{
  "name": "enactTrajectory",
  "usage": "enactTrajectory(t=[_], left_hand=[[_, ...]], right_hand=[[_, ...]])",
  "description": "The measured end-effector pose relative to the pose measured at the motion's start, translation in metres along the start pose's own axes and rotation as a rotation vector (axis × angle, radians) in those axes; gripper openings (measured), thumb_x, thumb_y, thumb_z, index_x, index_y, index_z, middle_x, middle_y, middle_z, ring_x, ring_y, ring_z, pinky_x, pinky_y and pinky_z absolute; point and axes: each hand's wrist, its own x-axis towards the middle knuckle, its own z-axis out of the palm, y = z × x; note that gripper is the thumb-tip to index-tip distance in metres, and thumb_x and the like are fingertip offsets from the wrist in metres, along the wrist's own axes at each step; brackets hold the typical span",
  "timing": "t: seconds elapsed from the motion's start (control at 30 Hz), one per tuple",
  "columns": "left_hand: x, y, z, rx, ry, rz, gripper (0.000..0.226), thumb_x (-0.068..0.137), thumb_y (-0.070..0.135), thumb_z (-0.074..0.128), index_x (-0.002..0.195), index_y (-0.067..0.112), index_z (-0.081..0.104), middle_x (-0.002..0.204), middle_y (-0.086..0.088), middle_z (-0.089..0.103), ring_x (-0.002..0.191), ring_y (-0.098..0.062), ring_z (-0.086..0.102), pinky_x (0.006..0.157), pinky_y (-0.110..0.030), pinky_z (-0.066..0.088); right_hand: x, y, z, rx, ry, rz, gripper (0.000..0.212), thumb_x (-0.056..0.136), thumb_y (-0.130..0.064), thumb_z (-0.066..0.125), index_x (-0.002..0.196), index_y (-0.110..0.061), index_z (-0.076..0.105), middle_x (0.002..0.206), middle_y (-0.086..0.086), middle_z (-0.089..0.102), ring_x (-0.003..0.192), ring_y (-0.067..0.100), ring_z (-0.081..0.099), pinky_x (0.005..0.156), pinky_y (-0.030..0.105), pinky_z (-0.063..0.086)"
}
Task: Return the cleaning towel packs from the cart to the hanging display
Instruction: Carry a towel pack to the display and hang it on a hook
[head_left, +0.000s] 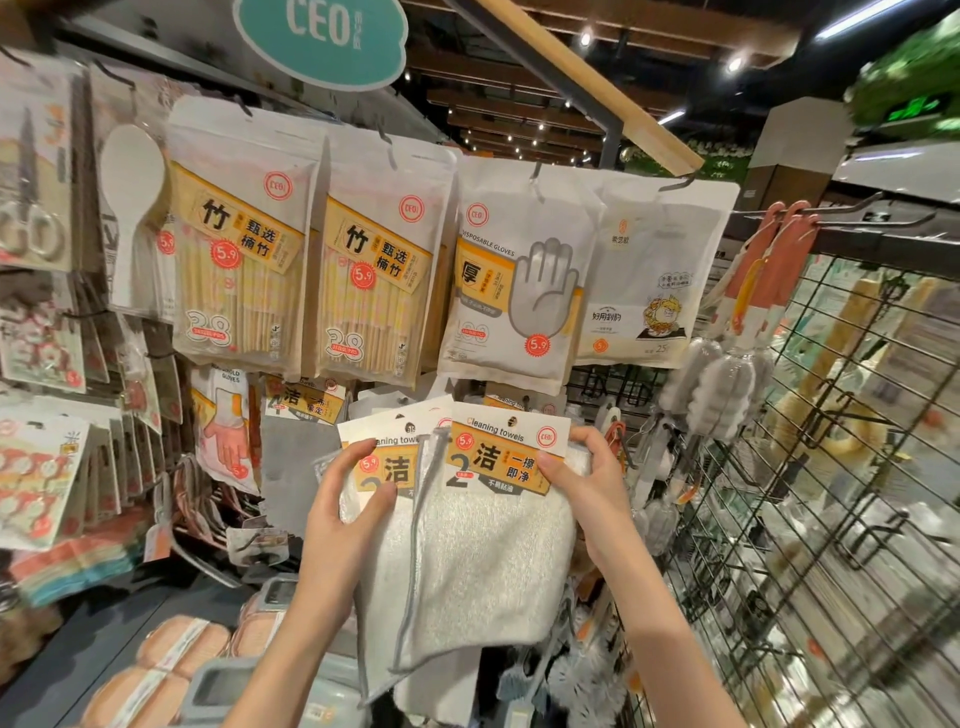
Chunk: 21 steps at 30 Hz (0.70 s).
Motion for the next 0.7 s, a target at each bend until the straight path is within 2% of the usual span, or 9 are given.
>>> enactTrajectory(t=[0.1,0.17,0.3,0.4,0.57,0.7], left_hand=[[0.0,-0.001,0.0,0.018,-0.002,0.026,0.039,0.089,0.014,0.064,0.119,0.039,0.057,0.121,0.04,0.051,0.115,0.021,0.042,0.094,-0.015,0.031],[0.0,-0.003,-0.002,0.028,0.003,0.035,0.039,0.089,0.013,0.063,0.12,0.037,0.057,0.119,0.041,0.051,0.115,0.021,0.042,0.092,-0.013,0.032],[0.001,-0.004,-0.006,0.058,0.016,0.052,0.04,0.089,0.011,0.063,0.119,0.036,0.057,0.117,0.044,0.051,0.112,0.025,0.041,0.088,-0.007,0.032],[0.004,-0.005,-0.011,0.067,0.03,0.055,0.04,0.089,0.009,0.063,0.118,0.036,0.057,0.117,0.042,0.052,0.111,0.026,0.041,0.088,-0.006,0.032],[0.009,-0.009,-0.022,0.076,0.074,0.044,0.042,0.088,0.012,0.064,0.116,0.042,0.057,0.114,0.046,0.051,0.11,0.029,0.039,0.089,-0.012,0.031],[0.011,-0.011,-0.027,0.081,0.078,0.038,0.043,0.088,0.014,0.065,0.115,0.047,0.057,0.117,0.044,0.05,0.112,0.028,0.038,0.092,-0.016,0.03]], right_hand=[[0.003,0.008,-0.002,-0.017,0.074,-0.02,0.036,0.082,0.001,0.067,0.105,-0.024,0.055,0.11,-0.009,0.057,0.095,0.0,0.062,0.071,0.019,0.055],[0.005,0.015,-0.002,0.002,0.122,-0.028,0.044,0.081,0.006,0.065,0.115,-0.021,0.053,0.11,-0.016,0.051,0.089,-0.008,0.06,0.062,0.011,0.051],[0.014,0.026,0.002,-0.024,0.182,-0.039,0.046,0.081,0.009,0.063,0.118,-0.018,0.054,0.11,-0.02,0.048,0.096,-0.003,0.053,0.062,0.009,0.051],[0.021,0.03,0.009,-0.073,0.218,-0.042,0.046,0.081,0.009,0.063,0.115,-0.02,0.055,0.105,-0.025,0.048,0.092,-0.006,0.053,0.06,0.006,0.048],[0.035,0.035,0.009,-0.076,0.299,-0.041,0.045,0.081,0.009,0.063,0.114,-0.019,0.053,0.103,-0.024,0.046,0.089,-0.011,0.05,0.062,0.004,0.046],[0.043,0.038,0.009,-0.11,0.275,-0.016,0.046,0.083,0.006,0.062,0.114,-0.025,0.05,0.103,-0.02,0.047,0.091,-0.002,0.052,0.064,0.009,0.047]])
